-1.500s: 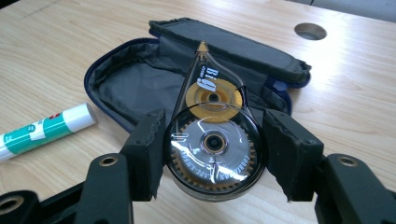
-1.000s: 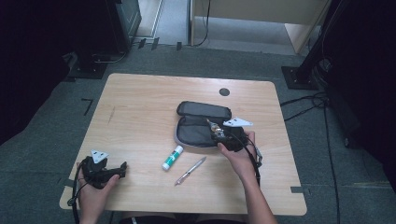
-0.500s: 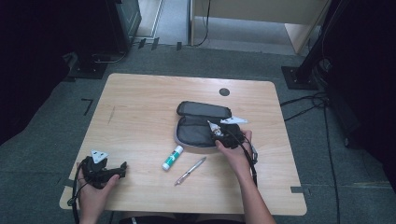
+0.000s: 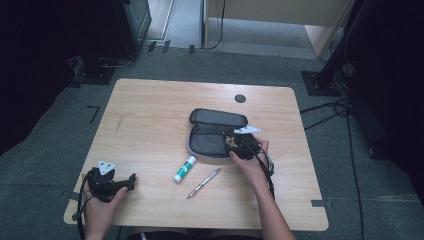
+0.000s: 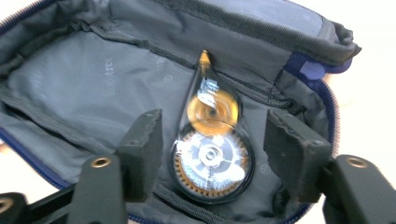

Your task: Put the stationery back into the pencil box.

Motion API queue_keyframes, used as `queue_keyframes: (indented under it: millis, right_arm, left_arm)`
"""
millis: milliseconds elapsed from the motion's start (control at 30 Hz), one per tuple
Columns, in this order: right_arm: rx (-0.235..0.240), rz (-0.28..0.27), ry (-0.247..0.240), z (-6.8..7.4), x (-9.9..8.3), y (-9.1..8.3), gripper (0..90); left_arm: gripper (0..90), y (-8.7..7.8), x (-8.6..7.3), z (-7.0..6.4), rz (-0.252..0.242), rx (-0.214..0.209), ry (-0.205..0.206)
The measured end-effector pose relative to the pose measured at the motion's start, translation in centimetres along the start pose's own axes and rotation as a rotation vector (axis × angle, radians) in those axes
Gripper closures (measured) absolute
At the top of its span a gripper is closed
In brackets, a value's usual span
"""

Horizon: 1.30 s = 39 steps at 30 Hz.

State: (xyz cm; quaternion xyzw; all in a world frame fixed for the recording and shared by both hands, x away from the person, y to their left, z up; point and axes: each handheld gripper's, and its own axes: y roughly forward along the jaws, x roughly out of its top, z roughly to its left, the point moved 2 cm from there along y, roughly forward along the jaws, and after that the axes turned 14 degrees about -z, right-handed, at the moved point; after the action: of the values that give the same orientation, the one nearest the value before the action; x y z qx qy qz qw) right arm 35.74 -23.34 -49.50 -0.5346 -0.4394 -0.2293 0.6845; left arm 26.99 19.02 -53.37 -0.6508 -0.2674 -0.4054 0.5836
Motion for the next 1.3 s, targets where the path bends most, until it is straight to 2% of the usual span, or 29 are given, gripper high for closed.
queue_keyframes:
  millis: [67, 200, 500, 667, 700, 867, 1000, 1133, 1233, 1300]
  right_arm:
    - [0.0, -0.008, 0.001, 0.0, 0.1, -0.2, 33.7]
    - [0.003, -0.027, 0.0, 0.0, 0.3, -1.0, 34.5]
    - [0.032, -0.111, -0.039, 1.2, 0.2, -3.9, 45.7]
    - [0.116, -0.159, -0.054, 2.5, -0.1, -5.6, 53.0]
    - [0.148, -0.163, -0.056, 2.9, -0.1, -5.9, 54.3]
    - [0.238, -0.178, -0.094, 4.5, -0.7, -6.7, 56.5]
    - [0.274, -0.163, -0.128, 5.6, -1.6, -6.5, 56.5]
    - [0.304, -0.156, -0.116, 6.0, -2.2, -6.1, 56.6]
    - [0.365, -0.13, -0.113, 6.1, -2.7, -5.6, 53.6]
    - [0.384, -0.121, -0.133, 6.3, -3.1, -5.3, 52.3]
  left_arm:
    - [0.0, 0.0, 0.0, 0.0, 0.0, 0.0, 0.0]
    - [0.0, 0.0, 0.0, 0.0, 0.0, 0.0, 0.0]
    - [0.0, 0.0, 0.0, 0.0, -0.001, 0.0, -0.001]
    - [0.0, 0.0, 0.0, 0.0, -0.001, 0.0, -0.001]
    - [0.0, 0.0, 0.0, 0.0, -0.001, 0.0, -0.001]
    - [0.0, 0.0, 0.0, 0.0, -0.001, 0.0, -0.001]
    - [0.0, 0.0, 0.0, 0.0, -0.001, 0.0, -0.001]
    - [0.0, 0.0, 0.0, 0.0, -0.001, 0.0, -0.001]
    - [0.0, 0.0, 0.0, 0.0, -0.001, 0.0, -0.001]
    - [0.0, 0.0, 0.0, 0.0, -0.001, 0.0, -0.001]
